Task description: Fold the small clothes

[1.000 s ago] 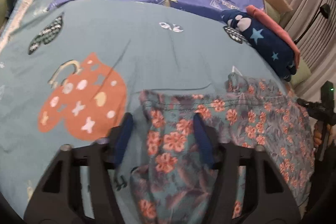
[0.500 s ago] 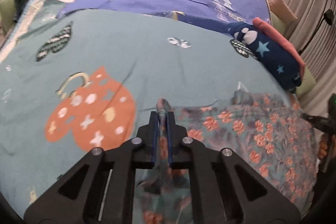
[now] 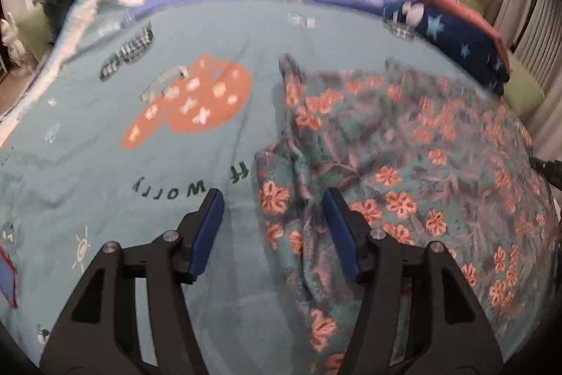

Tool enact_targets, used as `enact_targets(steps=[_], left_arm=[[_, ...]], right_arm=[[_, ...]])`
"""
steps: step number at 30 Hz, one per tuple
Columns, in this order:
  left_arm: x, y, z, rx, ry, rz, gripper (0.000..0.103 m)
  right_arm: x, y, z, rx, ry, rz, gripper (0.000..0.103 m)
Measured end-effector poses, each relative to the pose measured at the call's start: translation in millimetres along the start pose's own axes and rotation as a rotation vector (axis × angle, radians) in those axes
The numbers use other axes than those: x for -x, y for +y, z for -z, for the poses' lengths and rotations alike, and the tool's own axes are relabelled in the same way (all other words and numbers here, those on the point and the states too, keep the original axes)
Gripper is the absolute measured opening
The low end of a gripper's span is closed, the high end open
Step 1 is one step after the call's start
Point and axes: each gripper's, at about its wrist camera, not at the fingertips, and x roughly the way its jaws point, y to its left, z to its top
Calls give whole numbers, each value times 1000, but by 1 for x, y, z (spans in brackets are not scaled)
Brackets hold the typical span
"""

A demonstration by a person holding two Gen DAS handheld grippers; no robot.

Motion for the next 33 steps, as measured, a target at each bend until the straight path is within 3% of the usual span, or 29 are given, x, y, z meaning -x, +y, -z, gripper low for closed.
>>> enact_targets(steps=[4, 10, 14, 17, 21, 25, 29, 33], left_arm=[[26, 1, -2, 36, -18, 22, 60], [70, -13, 17, -45, -70, 47, 60], [77, -23, 32, -84, -62, 36, 60], [68, -23, 46, -97, -24, -3, 60], [60, -14, 62, -59, -4, -2, 60], [66, -10, 65, -47, -15, 17, 60], [72, -6, 68, -44, -26, 26, 60], [78, 11, 69, 4, -40, 35, 60]], right_arm=[[30, 16, 9, 61, -64, 113, 25], [69, 36, 54, 168, -43, 23, 27], [76, 42, 84, 216, -27, -8, 27], [58, 31, 97, 186, 38, 114, 22], [67, 29, 99, 147, 10, 128, 22], [83, 38, 98, 162, -6, 226, 24], [111, 51, 97, 134, -82, 208, 24], [119, 107, 103, 300, -132, 195, 30]])
